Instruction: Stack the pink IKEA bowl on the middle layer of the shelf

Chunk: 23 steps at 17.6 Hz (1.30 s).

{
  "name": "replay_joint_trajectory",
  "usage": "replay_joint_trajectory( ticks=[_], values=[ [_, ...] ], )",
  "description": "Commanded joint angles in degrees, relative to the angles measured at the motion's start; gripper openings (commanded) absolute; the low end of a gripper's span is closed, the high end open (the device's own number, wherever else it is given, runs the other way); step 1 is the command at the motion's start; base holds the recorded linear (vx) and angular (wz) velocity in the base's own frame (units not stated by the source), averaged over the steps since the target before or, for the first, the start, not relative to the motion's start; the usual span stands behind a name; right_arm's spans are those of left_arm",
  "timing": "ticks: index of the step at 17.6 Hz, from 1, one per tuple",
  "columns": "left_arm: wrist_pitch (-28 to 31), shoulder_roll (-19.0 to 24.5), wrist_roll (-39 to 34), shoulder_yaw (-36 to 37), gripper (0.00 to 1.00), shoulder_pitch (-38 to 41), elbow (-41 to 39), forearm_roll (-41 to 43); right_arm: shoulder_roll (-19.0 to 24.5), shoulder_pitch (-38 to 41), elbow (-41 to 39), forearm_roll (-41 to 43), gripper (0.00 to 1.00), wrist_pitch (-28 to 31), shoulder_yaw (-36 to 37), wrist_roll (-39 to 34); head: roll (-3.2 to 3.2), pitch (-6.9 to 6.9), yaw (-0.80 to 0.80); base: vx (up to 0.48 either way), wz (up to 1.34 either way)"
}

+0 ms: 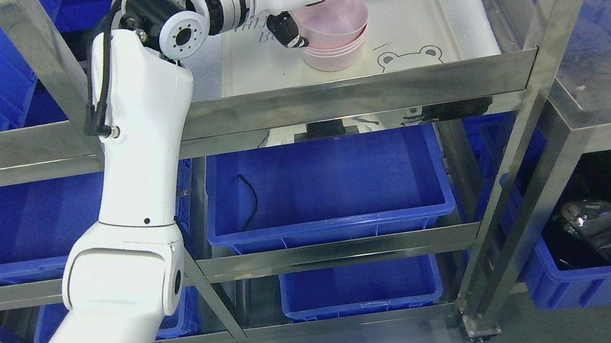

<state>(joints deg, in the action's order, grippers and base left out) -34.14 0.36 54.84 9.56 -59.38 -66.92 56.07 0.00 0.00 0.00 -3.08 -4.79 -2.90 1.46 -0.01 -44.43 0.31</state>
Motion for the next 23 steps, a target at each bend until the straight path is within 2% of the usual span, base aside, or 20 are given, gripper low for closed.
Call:
replay_joint_trajectory(
  ticks=[1,5,6,8,9,13,15,18,20,23],
  values=[
    [3.7,2.4,3.3,-5.5,1.0,0.8,-3.0,-17.3,-1.0,1.3,-1.0,0.0,1.0,0.0,0.0,0.0,0.0,0.0,0.0,0.0,0.0],
    [12.1,1.1,2.8,-7.1,1.0,1.0,-3.3,-40.9,-1.0,1.3,-1.0,0.0,1.0,0.0,0.0,0.0,0.0,0.0,0.0,0.0,0.0],
    [12.9,0.6,2.7,-7.0,1.0,2.2,-3.6,-43.4,-1.0,1.3,-1.0,0.0,1.0,0.0,0.0,0.0,0.0,0.0,0.0,0.0,0.0],
    [13.5,0.6,2.5,-5.7,1.0,5.9,-6.4,-44.8,-1.0,1.3,-1.0,0.0,1.0,0.0,0.0,0.0,0.0,0.0,0.0,0.0,0.0],
    [14.1,0.6,0.6,-1.3,1.0,7.5,-7.6,-45.5,-1.0,1.3,-1.0,0.0,1.0,0.0,0.0,0.0,0.0,0.0,0.0,0.0,0.0],
    [16.3,0.6,-17.3,21.1,1.0,15.8,-12.9,-49.3,-1.0,1.3,-1.0,0.0,1.0,0.0,0.0,0.0,0.0,0.0,0.0,0.0,0.0],
    [15.3,0.6,-16.5,27.5,0.99,22.8,-16.7,-49.3,-1.0,1.3,-1.0,0.0,1.0,0.0,0.0,0.0,0.0,0.0,0.0,0.0,0.0],
    [13.0,0.6,-10.4,28.2,0.98,31.2,-19.1,-49.2,-1.0,1.3,-1.0,0.0,1.0,0.0,0.0,0.0,0.0,0.0,0.0,0.0,0.0],
    [10.6,0.6,-9.9,26.7,0.98,35.6,-20.3,-49.1,-1.0,1.3,-1.0,0.0,1.0,0.0,0.0,0.0,0.0,0.0,0.0,0.0,0.0],
    [10.1,0.6,-9.9,23.7,0.98,42.4,-20.5,-49.1,-1.0,1.3,-1.0,0.0,1.0,0.0,0.0,0.0,0.0,0.0,0.0,0.0,0.0]
  ],
)
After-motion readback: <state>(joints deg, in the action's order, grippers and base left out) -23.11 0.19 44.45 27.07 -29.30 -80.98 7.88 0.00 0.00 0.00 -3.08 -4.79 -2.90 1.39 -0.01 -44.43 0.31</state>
